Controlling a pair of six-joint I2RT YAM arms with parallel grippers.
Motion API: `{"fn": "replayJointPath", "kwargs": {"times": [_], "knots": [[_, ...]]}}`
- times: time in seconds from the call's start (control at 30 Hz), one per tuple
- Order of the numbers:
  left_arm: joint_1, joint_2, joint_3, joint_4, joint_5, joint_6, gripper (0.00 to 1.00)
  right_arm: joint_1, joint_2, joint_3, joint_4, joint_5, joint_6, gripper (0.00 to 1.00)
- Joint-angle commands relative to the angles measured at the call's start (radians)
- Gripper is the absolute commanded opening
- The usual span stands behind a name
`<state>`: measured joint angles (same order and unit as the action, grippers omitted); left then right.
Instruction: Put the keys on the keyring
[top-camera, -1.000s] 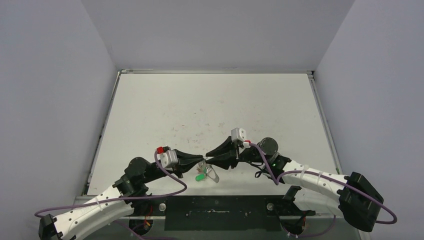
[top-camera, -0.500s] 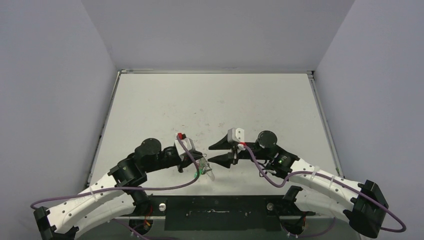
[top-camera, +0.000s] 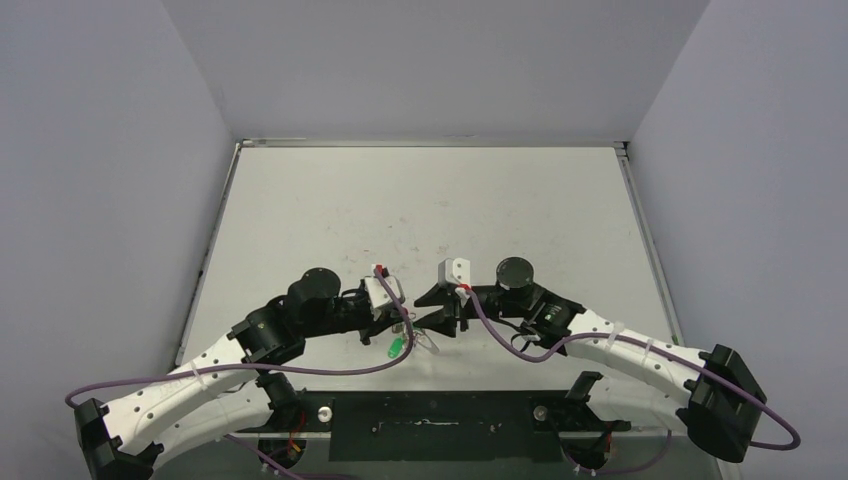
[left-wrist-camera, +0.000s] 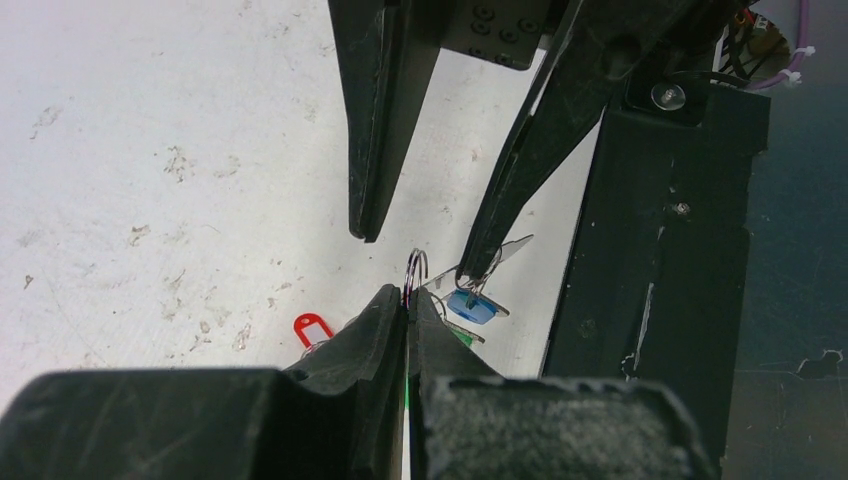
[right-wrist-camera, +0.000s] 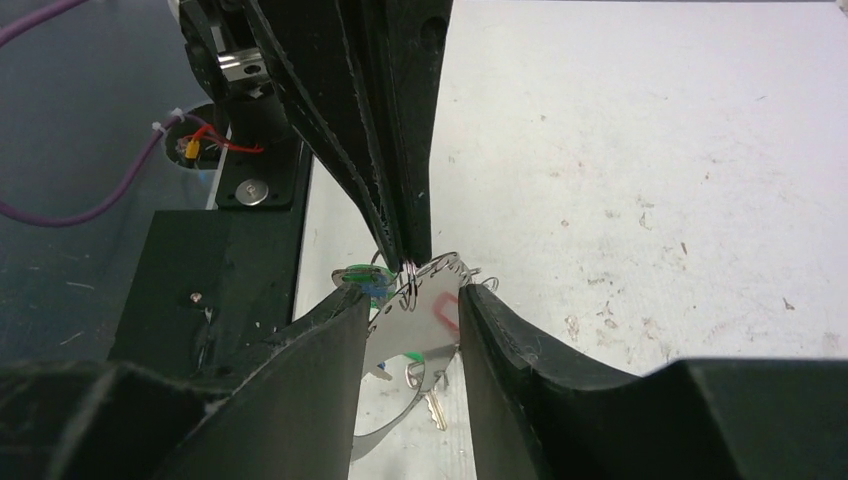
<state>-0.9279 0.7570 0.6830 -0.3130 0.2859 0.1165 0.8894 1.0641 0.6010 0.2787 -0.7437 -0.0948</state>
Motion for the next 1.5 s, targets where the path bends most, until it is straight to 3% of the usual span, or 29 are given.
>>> {"fn": "replayJointPath", "kwargs": {"times": [0.0, 0.4, 0.57, 0.9, 1.2, 1.47], "knots": [[-0.002, -0.014, 0.027, 0.083, 0.037, 0.002, 0.0, 0.007, 0.028, 0.045, 0.023, 0.013, -0.01, 0.39], [-0.003, -0.011, 0.01, 0.104, 0.042, -0.014, 0.0, 0.013, 0.055, 0.056, 0.065, -0.018, 0.017, 0.28], [-0.003, -0.009, 0.012, 0.1, 0.044, -0.012, 0.0, 0.013, 0.049, 0.052, 0.059, -0.016, 0.01, 0.0], [-0.003, -0.057, -0.02, 0.027, -0.022, -0.012, 0.0, 0.013, 0.024, 0.041, 0.055, 0.009, 0.007, 0.0], [-0.003, -0.116, -0.096, 0.036, -0.053, -0.056, 0.25, 0.013, 0.022, 0.034, 0.08, 0.004, 0.028, 0.0], [-0.003, -0.161, -0.135, 0.114, -0.033, -0.11, 0.39, 0.013, 0.02, 0.031, 0.083, 0.006, 0.031, 0.0]]}}
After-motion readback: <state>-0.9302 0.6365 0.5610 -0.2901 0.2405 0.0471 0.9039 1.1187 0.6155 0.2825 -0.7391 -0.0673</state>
